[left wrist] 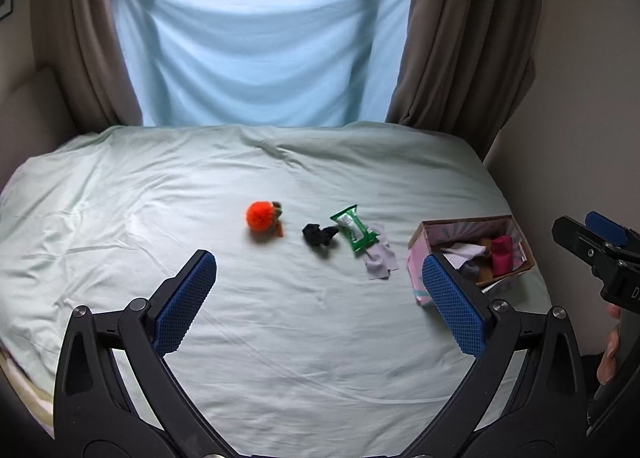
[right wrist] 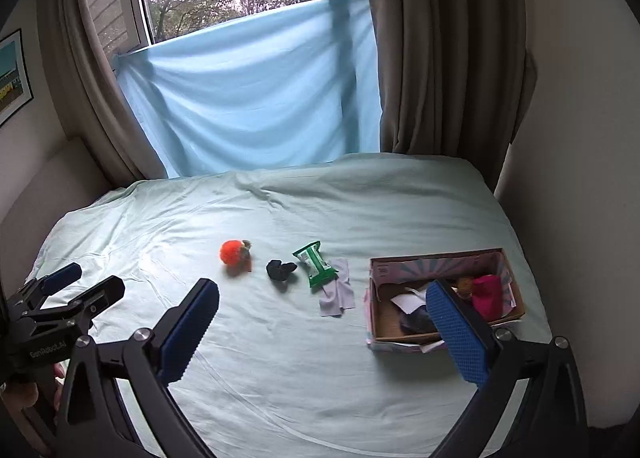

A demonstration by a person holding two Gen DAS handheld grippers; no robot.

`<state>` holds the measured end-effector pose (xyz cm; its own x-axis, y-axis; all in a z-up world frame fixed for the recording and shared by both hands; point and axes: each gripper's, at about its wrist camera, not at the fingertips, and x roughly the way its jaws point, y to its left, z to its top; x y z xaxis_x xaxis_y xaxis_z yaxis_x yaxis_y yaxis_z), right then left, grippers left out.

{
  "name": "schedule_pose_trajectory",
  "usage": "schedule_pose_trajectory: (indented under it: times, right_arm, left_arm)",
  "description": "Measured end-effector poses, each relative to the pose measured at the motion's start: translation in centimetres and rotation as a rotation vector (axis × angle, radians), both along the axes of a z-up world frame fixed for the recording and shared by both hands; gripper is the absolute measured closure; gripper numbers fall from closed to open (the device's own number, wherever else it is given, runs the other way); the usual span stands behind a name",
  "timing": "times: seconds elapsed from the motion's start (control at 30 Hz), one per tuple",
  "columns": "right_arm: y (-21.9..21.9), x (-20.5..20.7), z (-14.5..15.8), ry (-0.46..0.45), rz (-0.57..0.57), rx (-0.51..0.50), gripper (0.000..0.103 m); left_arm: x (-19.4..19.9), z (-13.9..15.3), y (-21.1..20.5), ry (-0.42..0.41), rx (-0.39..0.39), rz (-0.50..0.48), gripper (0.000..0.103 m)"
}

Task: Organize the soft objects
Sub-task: 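Withdraw both tools from the box back over the bed, then grasp the black scrunchie with the left tool while the right tool grasps the green wipes packet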

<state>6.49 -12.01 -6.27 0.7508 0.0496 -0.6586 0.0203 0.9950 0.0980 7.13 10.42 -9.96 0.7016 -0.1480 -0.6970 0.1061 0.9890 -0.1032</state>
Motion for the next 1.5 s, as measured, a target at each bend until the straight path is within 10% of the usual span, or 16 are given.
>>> schedule_pose_trajectory:
  times: [0.63,1.5]
  right_arm:
    - [5.8,9.7,-5.3,0.035,0.022,-0.051,0.000]
    - [3.1,29.9,-27.5,0.194,0.128,-0.087,0.000]
  left_arm:
    - [9.7,-6.8,3.3,0.048,-0.010,-0.061,0.001]
    - [27.5,-31.9,-4.9,0.172,0.023,-0.243,0.004]
